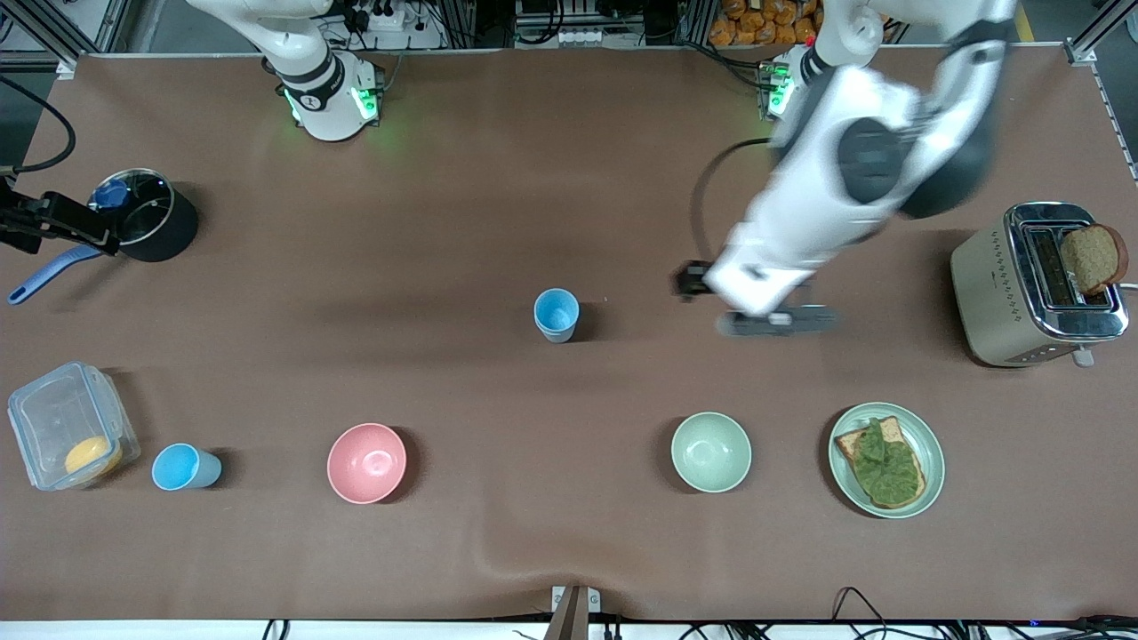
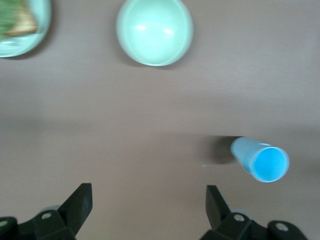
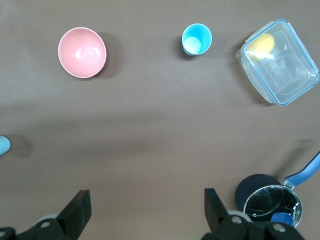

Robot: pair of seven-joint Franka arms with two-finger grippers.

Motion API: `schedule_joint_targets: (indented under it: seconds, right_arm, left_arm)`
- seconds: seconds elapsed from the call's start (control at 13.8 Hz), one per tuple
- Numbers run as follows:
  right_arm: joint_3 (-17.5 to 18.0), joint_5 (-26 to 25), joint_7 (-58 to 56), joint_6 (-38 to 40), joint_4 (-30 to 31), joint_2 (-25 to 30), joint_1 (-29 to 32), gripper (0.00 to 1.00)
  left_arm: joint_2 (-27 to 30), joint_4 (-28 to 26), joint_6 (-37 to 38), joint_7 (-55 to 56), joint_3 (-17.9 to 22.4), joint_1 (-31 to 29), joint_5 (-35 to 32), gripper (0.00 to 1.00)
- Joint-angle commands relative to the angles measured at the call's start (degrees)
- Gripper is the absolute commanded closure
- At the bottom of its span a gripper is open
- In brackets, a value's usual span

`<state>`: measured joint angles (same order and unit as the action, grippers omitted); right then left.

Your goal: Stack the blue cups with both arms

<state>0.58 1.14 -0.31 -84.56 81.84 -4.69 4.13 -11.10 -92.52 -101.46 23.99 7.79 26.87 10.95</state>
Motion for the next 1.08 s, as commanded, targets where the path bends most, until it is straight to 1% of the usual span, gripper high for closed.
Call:
schedule_joint_targets:
  seconds: [0.0, 0.07, 0.14, 0.22, 0.29, 0.43, 0.65, 0.79, 1.01]
  right_arm:
    - [0.5, 0.9, -0.8, 0.4, 0.3, 0.5, 1.0, 0.0]
    - [0.5, 0.4, -0.8, 0.3, 0.4, 0.6, 0.8, 0.0]
    - [0.5, 0.3, -0.7, 0.3, 0.4, 0.6, 0.8, 0.0]
    - [0.5, 0.3, -0.7, 0.3, 0.4, 0.5, 0.8, 0.0]
    - [0.5, 0.3, -0.7, 0.3, 0.4, 0.4, 0.8, 0.0]
    - [0.5, 0.3, -0.7, 0.3, 0.4, 0.5, 0.8, 0.0]
    - [0.5, 0.3, -0.8, 0.7, 0.4, 0.5, 1.8, 0.0]
    - [0.5, 0.3, -0.8, 0.7, 0.2, 0.5, 2.0, 0.0]
    - [0.5, 0.3, -0.7, 0.8, 0.2, 0.5, 2.2, 0.0]
  left_arm:
    - [9.4, -5.4, 6.7, -7.8, -0.8, -6.7, -4.9, 0.0]
    - [11.1, -6.0, 7.1, -10.3, -0.8, -7.3, -8.2, 0.0]
    - [12.8, -6.9, 7.2, -11.4, -0.8, -9.0, -9.8, 0.0]
    - [14.3, -7.8, 7.2, -13.0, -1.0, -11.0, -10.2, 0.0]
    - [16.3, -9.1, 7.2, -14.9, -1.3, -11.8, -10.9, 0.0]
    - [18.1, -9.3, 7.2, -16.6, -1.6, -13.3, -14.1, 0.0]
    - [18.0, -8.6, 8.7, -17.2, -1.7, -13.2, -17.5, 0.0]
    - [15.8, -4.6, 10.1, -17.3, -1.7, -12.7, -17.5, 0.0]
    - [15.7, -3.5, 10.3, -16.6, -2.6, -12.7, -17.2, 0.0]
